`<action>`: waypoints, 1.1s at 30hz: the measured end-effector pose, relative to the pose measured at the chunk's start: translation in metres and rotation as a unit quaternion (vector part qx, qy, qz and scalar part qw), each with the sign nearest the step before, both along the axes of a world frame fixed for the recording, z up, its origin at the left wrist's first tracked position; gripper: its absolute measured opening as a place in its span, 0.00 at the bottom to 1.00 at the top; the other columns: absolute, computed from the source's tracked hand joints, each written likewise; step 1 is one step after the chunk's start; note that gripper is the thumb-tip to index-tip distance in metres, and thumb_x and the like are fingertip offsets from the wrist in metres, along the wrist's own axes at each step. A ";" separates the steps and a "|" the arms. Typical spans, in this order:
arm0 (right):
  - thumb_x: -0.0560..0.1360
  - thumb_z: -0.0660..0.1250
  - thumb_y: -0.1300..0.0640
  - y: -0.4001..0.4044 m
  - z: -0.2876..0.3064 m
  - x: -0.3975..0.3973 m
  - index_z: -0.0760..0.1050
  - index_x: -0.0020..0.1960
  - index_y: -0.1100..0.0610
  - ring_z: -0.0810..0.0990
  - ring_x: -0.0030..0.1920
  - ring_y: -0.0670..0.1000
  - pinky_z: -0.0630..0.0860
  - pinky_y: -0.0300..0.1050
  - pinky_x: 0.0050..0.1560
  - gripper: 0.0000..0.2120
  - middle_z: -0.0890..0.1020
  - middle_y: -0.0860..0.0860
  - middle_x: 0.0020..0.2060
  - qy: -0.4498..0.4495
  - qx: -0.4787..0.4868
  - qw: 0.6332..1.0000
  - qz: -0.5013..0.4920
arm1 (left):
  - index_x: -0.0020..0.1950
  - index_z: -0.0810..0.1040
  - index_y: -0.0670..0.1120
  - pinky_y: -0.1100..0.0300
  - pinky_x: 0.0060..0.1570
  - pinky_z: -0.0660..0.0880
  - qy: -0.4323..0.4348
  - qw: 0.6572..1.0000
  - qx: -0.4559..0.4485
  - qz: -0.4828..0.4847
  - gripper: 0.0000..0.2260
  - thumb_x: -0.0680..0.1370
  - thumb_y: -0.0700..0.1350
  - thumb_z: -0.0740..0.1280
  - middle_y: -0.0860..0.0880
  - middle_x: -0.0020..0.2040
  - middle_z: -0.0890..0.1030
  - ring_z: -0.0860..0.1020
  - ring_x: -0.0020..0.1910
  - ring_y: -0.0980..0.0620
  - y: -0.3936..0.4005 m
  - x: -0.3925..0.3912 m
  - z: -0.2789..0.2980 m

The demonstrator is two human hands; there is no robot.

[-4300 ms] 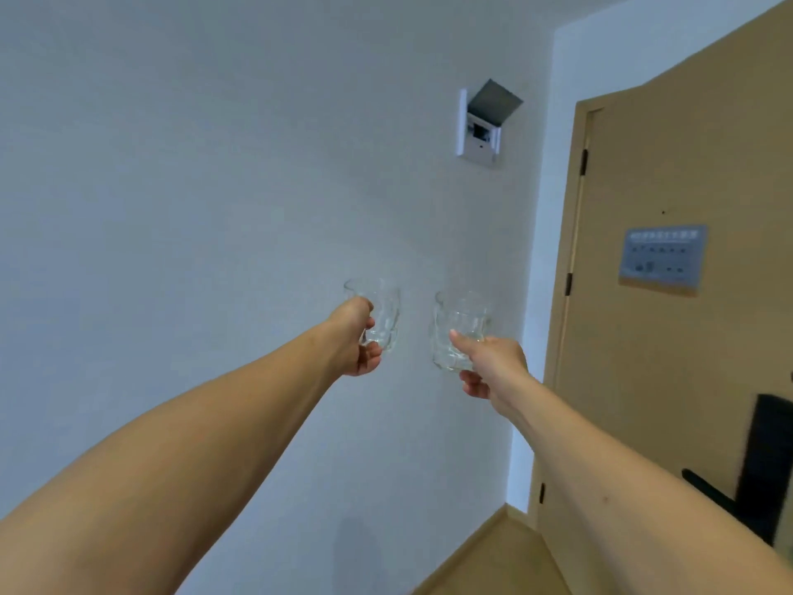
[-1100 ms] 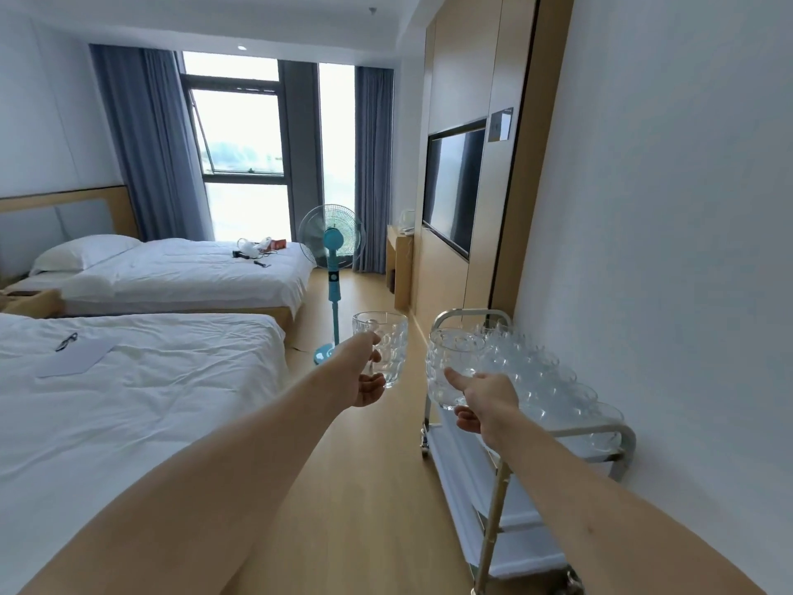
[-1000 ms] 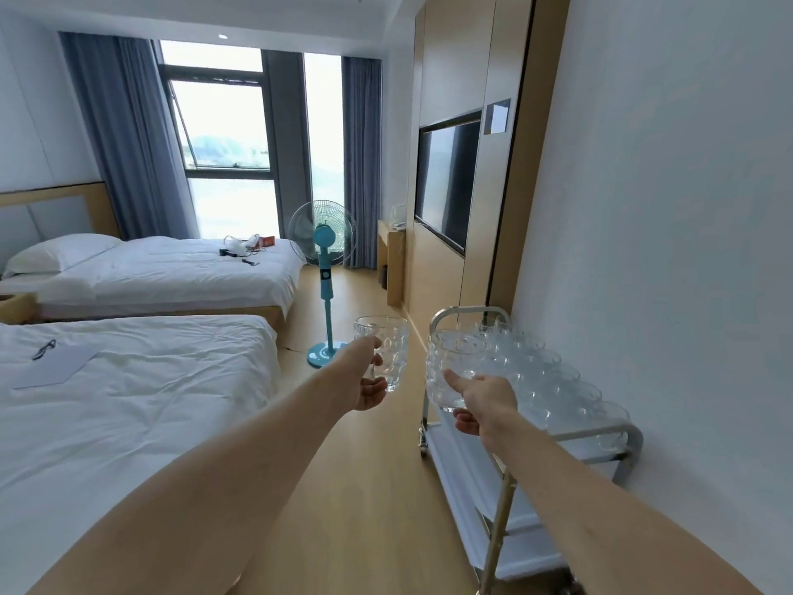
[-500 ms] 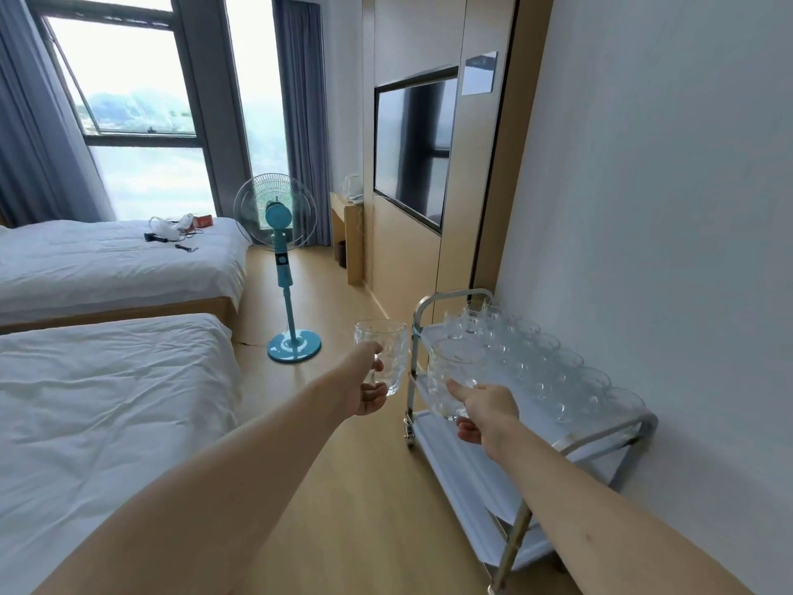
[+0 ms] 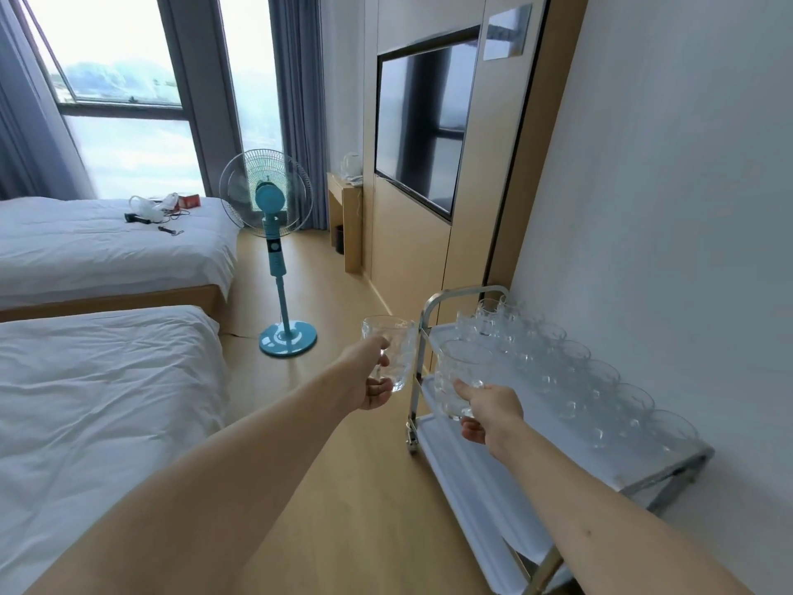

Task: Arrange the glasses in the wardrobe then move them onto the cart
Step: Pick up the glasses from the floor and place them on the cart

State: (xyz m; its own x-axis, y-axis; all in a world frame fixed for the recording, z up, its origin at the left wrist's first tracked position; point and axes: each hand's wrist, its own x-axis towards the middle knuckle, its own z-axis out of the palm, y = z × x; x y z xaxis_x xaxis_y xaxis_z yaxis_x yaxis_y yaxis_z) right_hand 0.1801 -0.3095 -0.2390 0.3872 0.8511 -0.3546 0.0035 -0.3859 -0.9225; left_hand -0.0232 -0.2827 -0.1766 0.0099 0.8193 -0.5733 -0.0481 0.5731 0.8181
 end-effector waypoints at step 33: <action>0.73 0.78 0.52 0.289 -0.076 -0.015 0.78 0.56 0.60 0.72 0.31 0.55 0.80 0.48 0.33 0.18 0.78 0.56 0.35 0.044 -0.064 0.972 -0.223 | 0.45 0.73 0.44 0.59 0.31 0.78 0.042 0.971 -0.065 -0.226 0.14 0.78 0.55 0.65 0.47 0.24 0.76 0.75 0.24 0.50 0.369 0.023 -0.097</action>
State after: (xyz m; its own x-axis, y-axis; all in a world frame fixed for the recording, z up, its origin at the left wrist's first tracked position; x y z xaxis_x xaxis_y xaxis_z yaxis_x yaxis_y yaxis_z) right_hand 0.1650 -0.0201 -0.3153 0.6705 0.5531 -0.4945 -0.2663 -0.4427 -0.8562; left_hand -0.0001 0.0859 -0.2735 0.3010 0.6626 -0.6858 0.2967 0.6184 0.7277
